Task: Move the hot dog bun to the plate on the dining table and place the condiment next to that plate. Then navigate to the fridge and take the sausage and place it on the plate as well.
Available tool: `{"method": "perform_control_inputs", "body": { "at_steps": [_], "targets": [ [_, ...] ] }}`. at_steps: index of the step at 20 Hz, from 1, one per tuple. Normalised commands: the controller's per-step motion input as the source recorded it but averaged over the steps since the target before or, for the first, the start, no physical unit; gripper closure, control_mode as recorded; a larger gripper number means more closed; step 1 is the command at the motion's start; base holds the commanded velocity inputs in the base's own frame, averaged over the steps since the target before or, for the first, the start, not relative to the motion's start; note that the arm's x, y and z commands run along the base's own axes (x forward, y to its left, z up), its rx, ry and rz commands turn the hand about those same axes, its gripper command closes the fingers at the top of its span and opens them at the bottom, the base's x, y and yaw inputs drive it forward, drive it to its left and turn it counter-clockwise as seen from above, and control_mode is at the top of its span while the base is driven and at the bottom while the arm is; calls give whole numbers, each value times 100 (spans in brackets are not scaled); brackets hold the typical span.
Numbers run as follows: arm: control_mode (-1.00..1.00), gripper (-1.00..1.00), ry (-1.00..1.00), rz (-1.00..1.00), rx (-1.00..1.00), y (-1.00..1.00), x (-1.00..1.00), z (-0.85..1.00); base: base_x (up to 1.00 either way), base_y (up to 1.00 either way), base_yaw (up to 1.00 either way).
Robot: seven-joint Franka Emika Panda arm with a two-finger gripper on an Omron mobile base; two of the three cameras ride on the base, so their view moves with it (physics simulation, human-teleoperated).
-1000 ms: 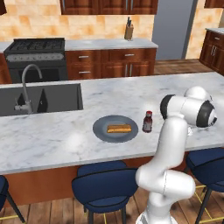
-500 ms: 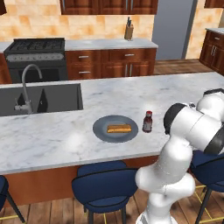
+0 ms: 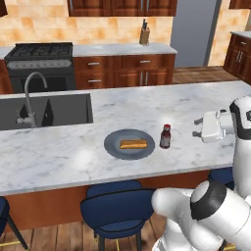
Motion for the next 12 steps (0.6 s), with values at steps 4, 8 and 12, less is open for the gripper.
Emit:
{"method": "perform_control_inputs", "body": {
  "at_steps": [4, 8, 12],
  "targets": [
    [-100, -100, 42, -51, -10, 21, -37, 7, 0, 0, 0],
    [-100, -100, 40, -52, -7, 17, -44, 0, 0, 0, 0],
    [-100, -100, 35, -54, -4, 12, -54, 0, 0, 0, 0]
  ]
}}
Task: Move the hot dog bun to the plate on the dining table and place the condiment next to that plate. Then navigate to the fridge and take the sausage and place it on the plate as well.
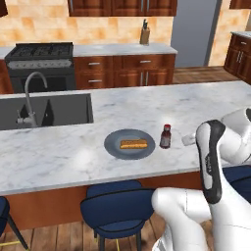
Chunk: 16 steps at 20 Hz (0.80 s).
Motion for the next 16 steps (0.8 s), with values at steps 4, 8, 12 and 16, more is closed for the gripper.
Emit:
{"method": "perform_control_inputs", "body": {
  "at_steps": [4, 8, 12, 16],
  "targets": [
    [-100, -100, 23, -55, -12, 26, -50, -15, 0, 0, 0],
    [-100, -100, 19, -39, -11, 20, -19, -21, 0, 0, 0],
    [-100, -100, 5, -4, -10, 5, -6, -18, 0, 0, 0],
    [100, -100, 0, 0, 0, 0, 0, 0, -77, -3, -34]
  ]
}}
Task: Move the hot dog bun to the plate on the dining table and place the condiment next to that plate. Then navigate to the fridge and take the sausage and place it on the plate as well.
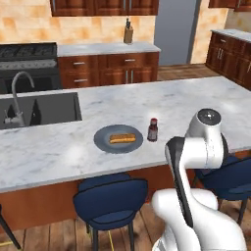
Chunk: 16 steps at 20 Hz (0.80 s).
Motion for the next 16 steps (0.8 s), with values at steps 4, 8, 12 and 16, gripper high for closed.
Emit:
{"method": "perform_control_inputs", "body": {
  "at_steps": [4, 8, 12, 16],
  "targets": [
    [100, -100, 0, 0, 0, 0, 0, 0, -62, -2, -65],
    [100, -100, 0, 0, 0, 0, 0, 0, -29, -36, -62],
    [100, -100, 0, 0, 0, 0, 0, 0, 15, -96, -36],
    [100, -100, 0, 0, 0, 0, 0, 0, 51, -100, -21]
  ]
}}
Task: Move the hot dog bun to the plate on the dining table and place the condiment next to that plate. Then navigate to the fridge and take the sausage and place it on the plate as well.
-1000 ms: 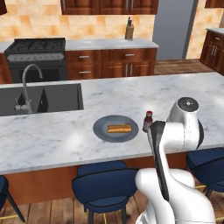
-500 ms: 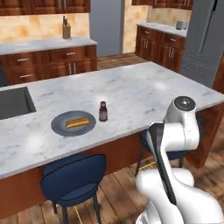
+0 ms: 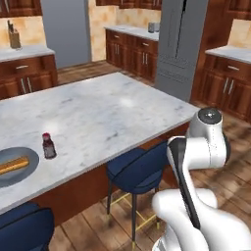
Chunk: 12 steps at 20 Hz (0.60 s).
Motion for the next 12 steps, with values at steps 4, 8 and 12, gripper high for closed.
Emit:
{"method": "perform_control_inputs", "body": {
  "at_steps": [4, 8, 12],
  "targets": [
    [100, -100, 0, 0, 0, 0, 0, 0, 63, -100, -14],
    [100, -100, 0, 0, 0, 0, 0, 0, 63, -100, -5],
    [100, -100, 0, 0, 0, 0, 0, 0, 76, -100, 0]
  ]
}}
